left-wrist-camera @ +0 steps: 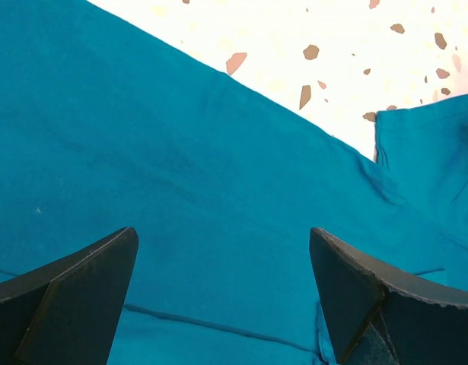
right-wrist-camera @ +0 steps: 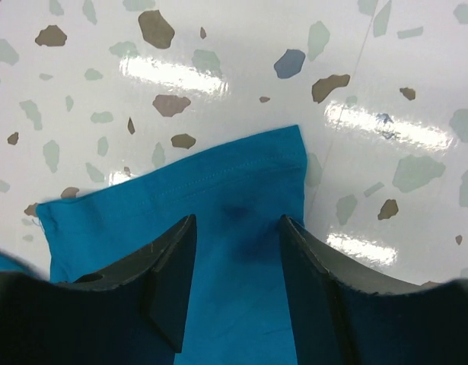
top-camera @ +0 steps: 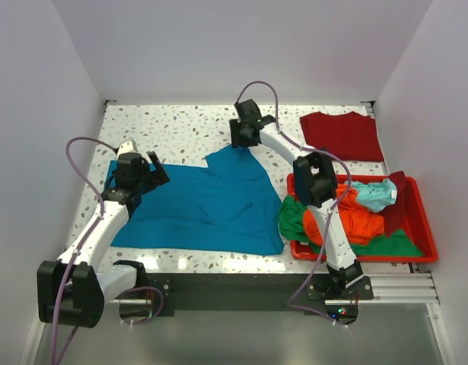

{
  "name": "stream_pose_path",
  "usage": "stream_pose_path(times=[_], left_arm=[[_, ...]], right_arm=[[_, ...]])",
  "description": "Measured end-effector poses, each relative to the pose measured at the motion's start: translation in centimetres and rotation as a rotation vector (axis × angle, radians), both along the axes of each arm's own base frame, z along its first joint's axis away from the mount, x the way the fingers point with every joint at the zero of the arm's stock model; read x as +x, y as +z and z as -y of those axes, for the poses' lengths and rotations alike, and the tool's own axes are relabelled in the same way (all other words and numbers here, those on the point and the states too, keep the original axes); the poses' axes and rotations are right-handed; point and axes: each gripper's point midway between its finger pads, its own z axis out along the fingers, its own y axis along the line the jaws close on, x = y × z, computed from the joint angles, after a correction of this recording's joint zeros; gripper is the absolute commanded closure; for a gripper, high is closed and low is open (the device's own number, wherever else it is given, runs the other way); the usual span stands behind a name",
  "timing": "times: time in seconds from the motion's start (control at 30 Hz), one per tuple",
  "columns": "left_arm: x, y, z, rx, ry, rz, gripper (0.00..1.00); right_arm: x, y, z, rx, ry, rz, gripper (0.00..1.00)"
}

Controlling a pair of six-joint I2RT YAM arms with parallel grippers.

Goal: Fold and stack the t-shirts
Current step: Fold the tshirt

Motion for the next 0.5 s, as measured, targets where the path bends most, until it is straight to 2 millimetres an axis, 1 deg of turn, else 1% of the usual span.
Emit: stream_pose_path(times=[0.27, 0.4, 0.5], left_arm=[[-0.2, -0.4, -0.6, 0.004, 0.017, -0.018, 0.0], [-0.2, -0.4, -0.8, 0.004, 0.02, -0.02, 0.0], [-0.3, -0.4, -0.9, 0.01, 0.02, -0.022, 0.0]], right_arm=[[1.9, 0.9, 0.4, -0.005, -0.021, 0.081, 0.48], [3.2, 1.6, 0.5, -0.002, -0.03, 0.117, 0.49], [4.0, 1.4, 0.6, -0.004, -0.038, 0.135, 0.52]])
